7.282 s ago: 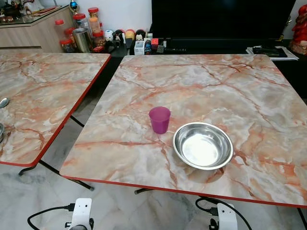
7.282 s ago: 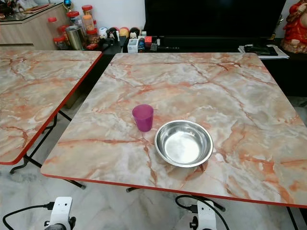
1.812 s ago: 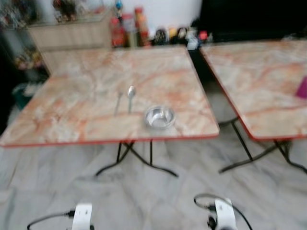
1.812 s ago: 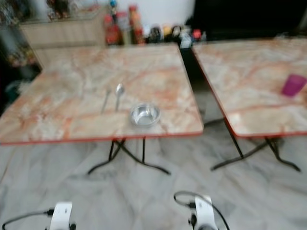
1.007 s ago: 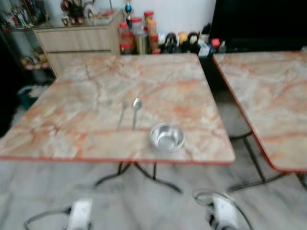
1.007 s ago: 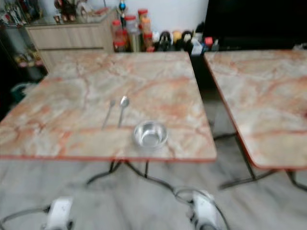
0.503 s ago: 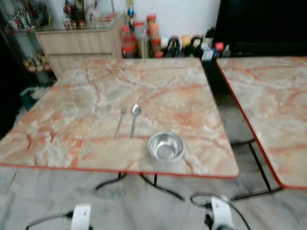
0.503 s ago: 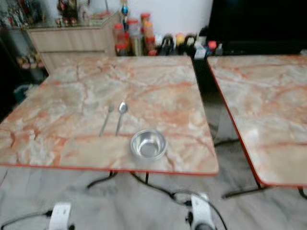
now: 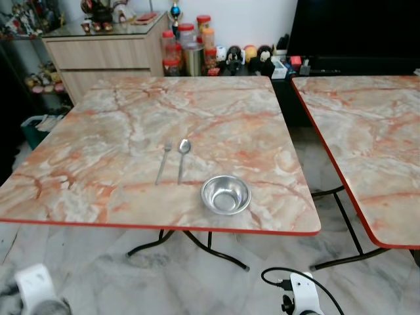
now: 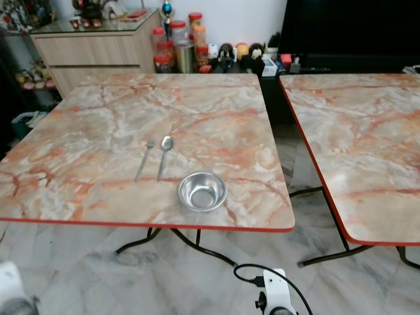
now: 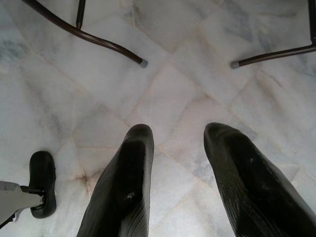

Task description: Setting the table

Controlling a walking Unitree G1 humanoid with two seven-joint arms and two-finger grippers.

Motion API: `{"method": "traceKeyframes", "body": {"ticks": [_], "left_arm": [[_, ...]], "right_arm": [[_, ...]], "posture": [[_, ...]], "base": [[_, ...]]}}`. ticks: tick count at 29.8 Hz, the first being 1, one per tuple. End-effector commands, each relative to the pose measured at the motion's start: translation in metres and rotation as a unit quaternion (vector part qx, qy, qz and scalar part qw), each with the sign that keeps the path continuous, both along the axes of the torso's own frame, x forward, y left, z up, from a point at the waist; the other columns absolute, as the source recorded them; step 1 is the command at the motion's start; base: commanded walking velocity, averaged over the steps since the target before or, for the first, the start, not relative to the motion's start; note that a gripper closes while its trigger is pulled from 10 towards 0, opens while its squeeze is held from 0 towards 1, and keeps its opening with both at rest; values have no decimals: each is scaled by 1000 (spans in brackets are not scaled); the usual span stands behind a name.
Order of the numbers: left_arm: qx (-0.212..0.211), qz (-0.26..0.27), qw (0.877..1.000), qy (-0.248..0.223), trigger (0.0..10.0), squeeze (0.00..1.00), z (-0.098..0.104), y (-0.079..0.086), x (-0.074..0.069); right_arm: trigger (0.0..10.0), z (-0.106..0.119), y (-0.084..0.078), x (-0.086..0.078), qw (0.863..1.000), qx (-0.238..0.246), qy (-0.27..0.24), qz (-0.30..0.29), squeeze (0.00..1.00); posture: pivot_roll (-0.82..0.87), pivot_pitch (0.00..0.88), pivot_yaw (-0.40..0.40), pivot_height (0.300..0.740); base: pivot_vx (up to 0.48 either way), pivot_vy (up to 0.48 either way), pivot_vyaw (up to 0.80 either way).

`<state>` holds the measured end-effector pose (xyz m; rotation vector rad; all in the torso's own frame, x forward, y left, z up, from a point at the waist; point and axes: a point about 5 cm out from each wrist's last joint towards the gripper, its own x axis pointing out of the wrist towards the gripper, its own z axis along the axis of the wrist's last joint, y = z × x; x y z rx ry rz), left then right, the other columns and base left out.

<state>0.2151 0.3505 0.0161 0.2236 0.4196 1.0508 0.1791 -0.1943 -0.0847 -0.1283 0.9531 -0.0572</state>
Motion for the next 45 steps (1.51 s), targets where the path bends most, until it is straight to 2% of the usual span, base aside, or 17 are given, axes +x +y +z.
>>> {"method": "traceKeyframes", "body": {"ticks": [1, 3, 4, 6, 8, 10, 13, 17, 18, 19, 20, 21, 25, 29, 32, 35, 45], "left_arm": [[58, 3, 998, -35, 10000, 0, 22, 4, 15], [121, -7, 988, -92, 10000, 0, 56, 8, 37], [121, -7, 988, -92, 10000, 0, 56, 8, 37], [158, -57, 973, -158, 10000, 0, 92, 1, 65], [168, -85, 965, -184, 10000, 0, 106, -5, 77], [183, -166, 942, -229, 10000, 0, 132, -28, 102], [177, -250, 914, -267, 10000, 0, 152, -56, 124], [128, -345, 882, -293, 10000, 0, 163, -91, 143], [93, -378, 872, -297, 10000, 0, 163, -104, 149], [20, -431, 852, -296, 10000, 0, 160, -126, 159], [20, -431, 852, -296, 10000, 0, 160, -126, 159], [-31, -471, 831, -295, 10000, 0, 156, -144, 163], [-112, -510, 805, -281, 10000, 0, 140, -169, 165], [-144, -534, 790, -264, 10000, 0, 126, -187, 162], [-139, -548, 784, -258, 10000, 0, 120, -197, 159], [-99, -538, 797, -255, 10000, 0, 119, -201, 156], [-65, -542, 792, -274, 10000, 0, 124, -209, 153]], "right_arm": [[10000, 0, 2, 1, 1000, 2, 2, 0, 0], [10000, 0, 2, 2, 1000, 2, 0, -1, 0], [10000, 0, 2, 2, 1000, 2, 0, -1, 0], [10000, 1, 1, 2, 1000, 2, -1, -3, 0], [10000, 1, 1, 2, 1000, 2, -1, -3, 0], [10000, 1, 1, 2, 1000, 2, 0, -3, 0], [10000, 0, 1, 1, 1000, 2, 0, -3, 0], [10000, 0, 2, 1, 1000, 3, 0, -3, 0], [10000, 0, 2, 1, 1000, 3, 0, -3, 0], [10000, 0, 2, 2, 1000, 3, -1, -4, 0], [10000, 0, 2, 2, 1000, 3, -1, -4, 0], [10000, 1, 1, 2, 1000, 3, -1, -6, 0], [10000, 1, 1, 2, 1000, 3, -1, -9, 0], [10000, 0, 1, 1, 1000, 4, -1, -11, 0], [10000, 0, 1, 1, 1000, 5, -2, -12, 0], [10000, 0, 1, 1, 1000, 6, -1, -12, 0], [10000, 0, 1, 0, 1000, 6, -1, -15, 0]], "posture": [[52, 0, 26, 740], [49, 0, 27, 740], [49, 0, 27, 740], [52, 0, 24, 740], [53, 0, 23, 740], [53, 0, 22, 740], [50, 0, 22, 740], [47, 0, 22, 740], [46, 0, 23, 740], [44, 0, 24, 740], [44, 0, 24, 740], [41, 0, 28, 740], [37, 0, 32, 740], [35, 0, 33, 740], [37, 0, 32, 740], [40, 0, 31, 740], [34, 0, 32, 740]], "base": [[0, 0, 0], [0, 0, 0], [0, 0, 0], [0, 0, 0], [0, 0, 0], [0, 0, 0], [0, 0, 0], [0, 0, 0], [0, 0, 0], [0, 0, 0], [0, 0, 0], [0, 0, 0], [0, 0, 0], [0, 0, 0], [0, 0, 0], [0, 0, 0], [0, -229, 0]]}}
